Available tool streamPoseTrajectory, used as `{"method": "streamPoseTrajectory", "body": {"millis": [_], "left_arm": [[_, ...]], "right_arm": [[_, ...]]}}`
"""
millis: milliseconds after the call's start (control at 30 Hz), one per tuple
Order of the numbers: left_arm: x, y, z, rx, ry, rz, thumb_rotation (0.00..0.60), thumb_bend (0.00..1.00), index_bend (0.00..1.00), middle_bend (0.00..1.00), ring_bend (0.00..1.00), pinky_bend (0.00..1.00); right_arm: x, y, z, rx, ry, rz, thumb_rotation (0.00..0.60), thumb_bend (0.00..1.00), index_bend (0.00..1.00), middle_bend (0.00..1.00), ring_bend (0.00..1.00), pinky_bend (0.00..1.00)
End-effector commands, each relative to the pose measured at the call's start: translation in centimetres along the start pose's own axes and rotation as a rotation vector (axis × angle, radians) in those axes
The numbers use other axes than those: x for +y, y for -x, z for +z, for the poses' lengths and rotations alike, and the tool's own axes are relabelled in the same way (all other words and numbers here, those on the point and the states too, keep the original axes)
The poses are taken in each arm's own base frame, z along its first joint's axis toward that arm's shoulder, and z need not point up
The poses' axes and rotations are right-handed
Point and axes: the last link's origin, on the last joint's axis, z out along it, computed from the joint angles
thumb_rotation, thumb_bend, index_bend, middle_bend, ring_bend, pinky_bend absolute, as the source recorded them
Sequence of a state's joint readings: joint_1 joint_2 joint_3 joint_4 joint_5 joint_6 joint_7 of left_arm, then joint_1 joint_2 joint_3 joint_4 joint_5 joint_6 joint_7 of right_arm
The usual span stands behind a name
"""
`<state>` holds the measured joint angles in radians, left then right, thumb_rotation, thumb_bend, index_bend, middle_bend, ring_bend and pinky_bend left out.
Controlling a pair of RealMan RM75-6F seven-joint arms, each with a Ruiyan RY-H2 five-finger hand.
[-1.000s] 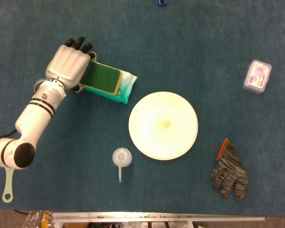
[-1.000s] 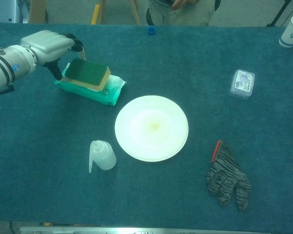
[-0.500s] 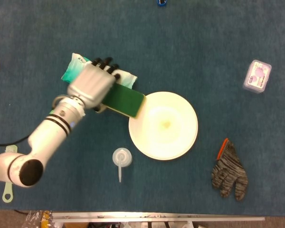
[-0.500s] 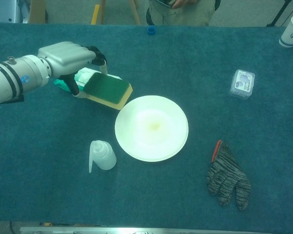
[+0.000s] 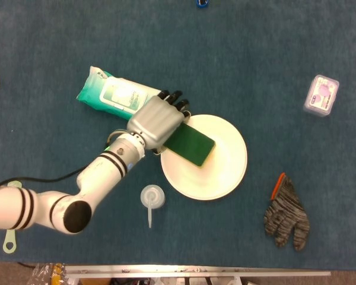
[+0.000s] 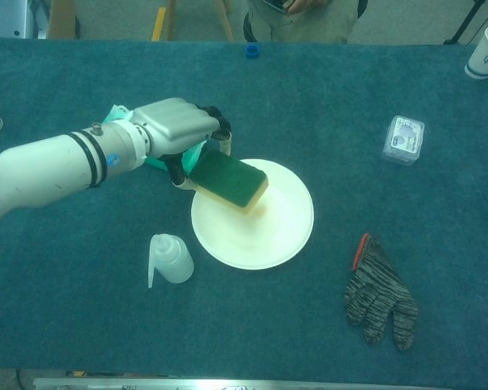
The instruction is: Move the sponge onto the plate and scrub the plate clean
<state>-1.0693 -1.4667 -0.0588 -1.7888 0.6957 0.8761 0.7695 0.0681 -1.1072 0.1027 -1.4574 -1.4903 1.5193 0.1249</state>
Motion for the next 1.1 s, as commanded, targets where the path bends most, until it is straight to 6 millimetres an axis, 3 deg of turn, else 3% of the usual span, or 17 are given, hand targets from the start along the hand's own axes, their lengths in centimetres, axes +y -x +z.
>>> {"method": "streamPoseTrajectory", "body": {"millis": [33, 267, 433, 633, 833, 1100], "left_arm": [[0.3, 0.3, 0.6, -0.01, 0.0, -0.009, 0.6, 0.22, 0.32, 0.14, 0.05, 0.12], [0.6, 1.1, 1.6, -0.038, -0.004, -0.018, 0.6, 0.22, 0.25, 0.11, 0.04, 0.12], [0.5, 1.6, 1.8, -0.051, -0.011, -0.021, 0.6, 0.21, 0.11, 0.07, 0.01, 0.12], [-0.6, 0.3, 1.2, 0.002, -0.036, -0.019, 0.6, 0.21, 0.03, 0.04, 0.0, 0.11], [-2.9, -1.4, -1.2, 0.067, -0.087, -0.016, 0.6, 0.21, 0.03, 0.02, 0.0, 0.08], [-7.4, -2.2, -6.3, 0.172, -0.211, -0.02, 0.6, 0.21, 0.03, 0.02, 0.0, 0.08]], "right_arm": [[0.1, 0.0, 0.0, 0.0, 0.002, 0.0, 0.6, 0.07, 0.19, 0.27, 0.16, 0.28], [0.2, -0.1, 0.0, 0.003, 0.002, -0.003, 0.6, 0.07, 0.19, 0.27, 0.16, 0.28], [0.1, -0.2, 0.0, 0.006, 0.0, -0.002, 0.6, 0.07, 0.19, 0.27, 0.16, 0.28], [-0.1, -0.2, 0.2, 0.007, -0.011, -0.002, 0.6, 0.07, 0.19, 0.27, 0.16, 0.28], [-1.0, -0.4, 0.8, 0.013, -0.053, -0.005, 0.6, 0.07, 0.19, 0.26, 0.16, 0.28], [-3.6, -0.3, 1.5, -0.022, -0.142, 0.028, 0.6, 0.07, 0.19, 0.26, 0.16, 0.28]]}}
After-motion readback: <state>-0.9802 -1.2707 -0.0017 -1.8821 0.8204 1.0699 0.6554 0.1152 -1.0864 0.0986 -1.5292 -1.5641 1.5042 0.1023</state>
